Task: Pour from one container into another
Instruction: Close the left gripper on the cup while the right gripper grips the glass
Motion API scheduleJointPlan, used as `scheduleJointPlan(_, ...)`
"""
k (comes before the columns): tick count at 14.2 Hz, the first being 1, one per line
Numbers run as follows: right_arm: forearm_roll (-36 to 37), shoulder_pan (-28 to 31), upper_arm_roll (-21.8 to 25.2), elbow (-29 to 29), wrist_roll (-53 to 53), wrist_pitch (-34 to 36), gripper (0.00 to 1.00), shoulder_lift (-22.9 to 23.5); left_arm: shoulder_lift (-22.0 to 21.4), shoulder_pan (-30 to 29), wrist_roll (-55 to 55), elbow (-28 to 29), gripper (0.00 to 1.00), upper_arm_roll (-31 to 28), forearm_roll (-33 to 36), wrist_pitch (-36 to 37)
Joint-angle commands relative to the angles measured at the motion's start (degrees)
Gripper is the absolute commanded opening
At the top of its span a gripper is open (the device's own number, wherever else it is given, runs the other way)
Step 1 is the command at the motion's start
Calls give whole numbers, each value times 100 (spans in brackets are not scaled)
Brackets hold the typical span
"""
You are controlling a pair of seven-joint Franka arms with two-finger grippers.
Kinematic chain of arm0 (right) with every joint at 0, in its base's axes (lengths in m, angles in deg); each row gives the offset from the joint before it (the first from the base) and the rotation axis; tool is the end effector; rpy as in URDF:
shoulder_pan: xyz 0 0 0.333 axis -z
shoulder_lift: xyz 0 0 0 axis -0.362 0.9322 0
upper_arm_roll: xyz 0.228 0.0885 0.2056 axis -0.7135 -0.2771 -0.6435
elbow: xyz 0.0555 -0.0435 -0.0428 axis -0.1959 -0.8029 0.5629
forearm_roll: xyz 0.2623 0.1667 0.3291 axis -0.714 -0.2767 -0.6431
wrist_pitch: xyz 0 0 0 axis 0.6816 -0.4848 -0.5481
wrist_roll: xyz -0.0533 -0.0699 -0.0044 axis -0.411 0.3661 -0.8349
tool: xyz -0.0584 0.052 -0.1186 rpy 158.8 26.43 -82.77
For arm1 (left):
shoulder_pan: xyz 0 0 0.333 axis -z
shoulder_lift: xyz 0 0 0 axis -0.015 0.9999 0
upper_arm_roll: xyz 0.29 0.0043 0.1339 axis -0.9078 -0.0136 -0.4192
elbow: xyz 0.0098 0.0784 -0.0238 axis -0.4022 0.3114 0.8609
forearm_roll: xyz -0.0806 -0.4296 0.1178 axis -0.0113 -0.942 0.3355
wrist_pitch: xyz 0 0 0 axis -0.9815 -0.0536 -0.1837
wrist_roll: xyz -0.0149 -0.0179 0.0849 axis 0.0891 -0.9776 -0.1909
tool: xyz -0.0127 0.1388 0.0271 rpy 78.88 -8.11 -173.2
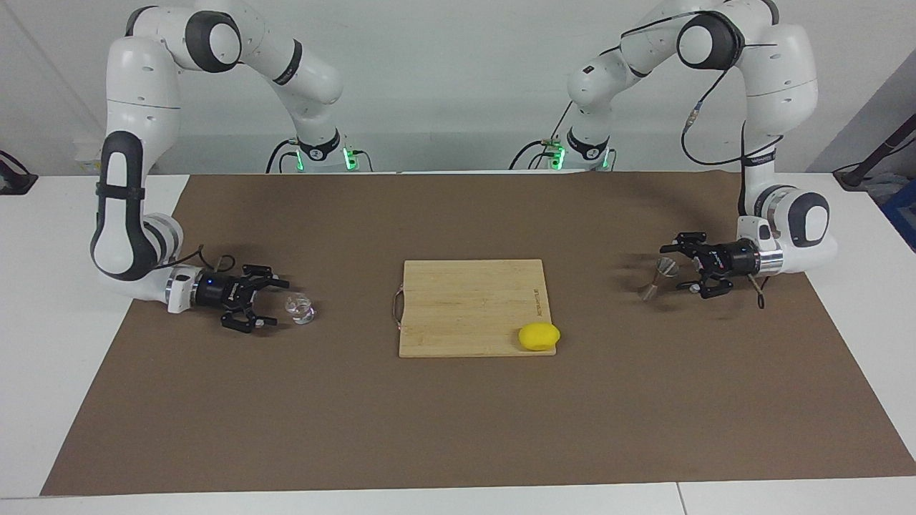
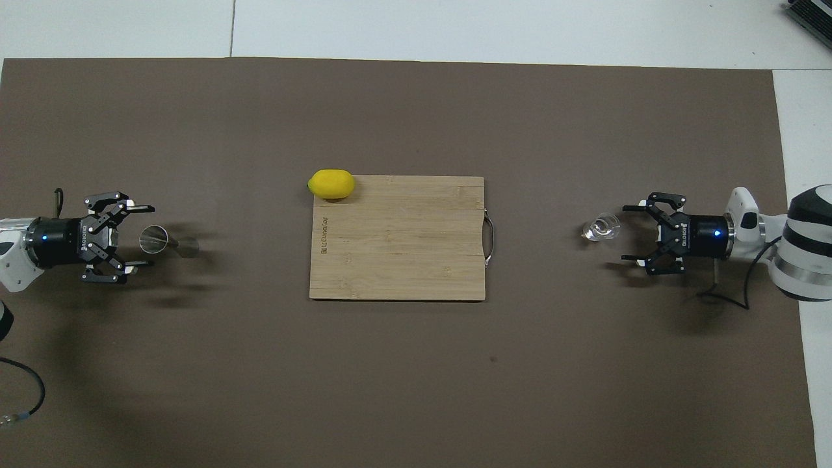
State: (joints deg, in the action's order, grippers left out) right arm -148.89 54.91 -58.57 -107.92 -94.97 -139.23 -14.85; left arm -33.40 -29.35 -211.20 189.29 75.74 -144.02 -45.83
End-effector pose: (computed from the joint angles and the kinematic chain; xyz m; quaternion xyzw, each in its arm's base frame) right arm 0.6022 -0.1215 0.1414 -0.5856 -0.5394 -0.4531 0.4010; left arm 0.5933 0.1291 0.2110 0.5191 -0.5088 0.4865 0.4847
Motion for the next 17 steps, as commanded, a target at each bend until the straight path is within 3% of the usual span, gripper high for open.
scheduleJointPlan(1,109,121,-152,354,130,77,100,295,0,94,-205,66,100,-47,-95,-98)
scheduleJointPlan(17,-92,-29,-249,346,420,33,100,419,-17,86,-372,180,100,-65,248,-168)
